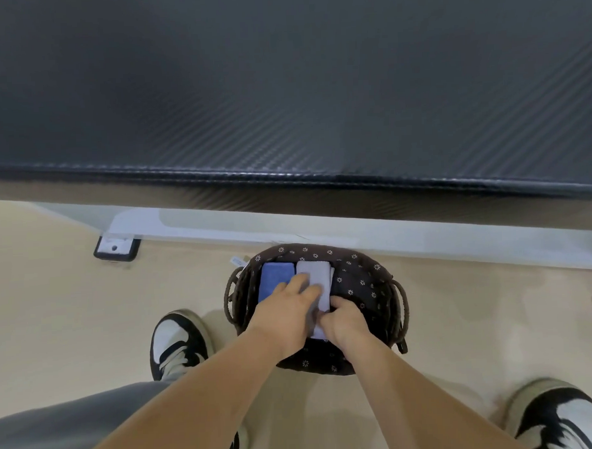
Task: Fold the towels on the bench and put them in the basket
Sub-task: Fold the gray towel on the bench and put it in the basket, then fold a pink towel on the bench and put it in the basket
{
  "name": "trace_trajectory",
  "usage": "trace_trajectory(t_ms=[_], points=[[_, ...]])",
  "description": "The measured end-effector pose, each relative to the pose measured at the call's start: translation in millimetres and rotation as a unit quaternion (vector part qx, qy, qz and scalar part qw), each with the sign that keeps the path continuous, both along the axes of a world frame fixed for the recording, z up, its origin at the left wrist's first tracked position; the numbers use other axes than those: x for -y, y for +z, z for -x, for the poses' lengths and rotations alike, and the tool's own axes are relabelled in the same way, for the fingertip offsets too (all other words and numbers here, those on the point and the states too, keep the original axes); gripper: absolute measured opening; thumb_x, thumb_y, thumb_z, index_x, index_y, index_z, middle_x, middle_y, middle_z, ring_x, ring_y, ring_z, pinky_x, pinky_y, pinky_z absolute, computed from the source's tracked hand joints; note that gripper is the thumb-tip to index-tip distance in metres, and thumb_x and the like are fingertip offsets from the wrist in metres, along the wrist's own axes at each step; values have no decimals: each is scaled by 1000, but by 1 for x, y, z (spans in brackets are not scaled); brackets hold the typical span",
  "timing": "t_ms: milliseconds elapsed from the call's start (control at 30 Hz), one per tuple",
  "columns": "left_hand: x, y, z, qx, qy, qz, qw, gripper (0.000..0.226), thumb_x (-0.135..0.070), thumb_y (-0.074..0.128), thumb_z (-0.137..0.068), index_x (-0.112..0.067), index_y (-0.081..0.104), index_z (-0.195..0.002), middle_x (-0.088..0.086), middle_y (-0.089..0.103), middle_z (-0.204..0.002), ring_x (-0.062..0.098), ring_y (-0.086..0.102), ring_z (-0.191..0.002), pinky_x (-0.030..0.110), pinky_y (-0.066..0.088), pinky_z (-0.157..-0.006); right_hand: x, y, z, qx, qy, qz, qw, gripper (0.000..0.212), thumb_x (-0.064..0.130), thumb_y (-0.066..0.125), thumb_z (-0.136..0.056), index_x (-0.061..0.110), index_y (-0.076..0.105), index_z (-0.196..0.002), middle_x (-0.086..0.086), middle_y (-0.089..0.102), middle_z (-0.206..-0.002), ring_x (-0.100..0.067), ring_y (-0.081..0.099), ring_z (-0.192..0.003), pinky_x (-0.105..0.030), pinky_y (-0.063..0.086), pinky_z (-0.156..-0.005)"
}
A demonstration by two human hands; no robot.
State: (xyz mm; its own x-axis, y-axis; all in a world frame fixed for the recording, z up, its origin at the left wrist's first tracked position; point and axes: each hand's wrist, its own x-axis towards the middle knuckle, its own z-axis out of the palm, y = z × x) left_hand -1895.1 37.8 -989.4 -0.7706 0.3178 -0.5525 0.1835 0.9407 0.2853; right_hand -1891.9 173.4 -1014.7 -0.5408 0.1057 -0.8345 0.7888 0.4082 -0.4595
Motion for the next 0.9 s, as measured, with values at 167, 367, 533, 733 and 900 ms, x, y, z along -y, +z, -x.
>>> trace_trajectory(t_ms=[167, 367, 533, 733, 900], points=[[-14, -9, 4, -15, -74, 81, 994, 95, -19, 65, -94, -40, 2, -162, -5, -13, -171, 30, 33, -140, 40, 56, -81, -17, 5, 5, 14, 174, -37, 984, 47, 39, 46, -106, 36, 44, -153, -5, 60, -141, -27, 58, -124, -36, 47, -103], [-30, -16, 14, 20, -60, 140, 988, 111, -18, 74, -89, -42, -7, -162, -7, -19, -171, 30, 20, -151, 41, 50, -85, -35, 3, 8, -47, 164, -71, 983, 36, 17, 48, -101, 20, 60, -135, -4, 66, -115, -26, 60, -109, -34, 47, -99], [-40, -18, 16, 40, -51, 174, 983, 108, -16, 71, -91, -42, -5, -162, -5, -20, -171, 32, 18, -151, 45, 46, -98, -48, 16, 14, -87, 83, -59, 991, 28, 8, 49, -101, 7, 64, -124, -6, 66, -106, -26, 60, -100, -27, 42, -84], [-42, 3, 15, 66, -64, 174, 980, 107, -10, 70, -89, -39, 0, -163, -3, -8, -171, 32, 37, -141, 43, 50, -89, -54, 47, 14, -150, 59, -38, 986, 21, 20, 47, -98, 27, 62, -86, 9, 58, -75, -15, 54, -71, -27, 44, -74], [-43, 46, 11, 36, -92, 120, 988, 86, -7, 61, -91, -33, 18, -162, -3, 25, -163, 30, 51, -127, 41, 52, -76, -67, 101, 8, -168, 86, -52, 981, 27, 14, 45, -92, 20, 47, -66, 6, 47, -62, -16, 43, -59, -26, 35, -54]])
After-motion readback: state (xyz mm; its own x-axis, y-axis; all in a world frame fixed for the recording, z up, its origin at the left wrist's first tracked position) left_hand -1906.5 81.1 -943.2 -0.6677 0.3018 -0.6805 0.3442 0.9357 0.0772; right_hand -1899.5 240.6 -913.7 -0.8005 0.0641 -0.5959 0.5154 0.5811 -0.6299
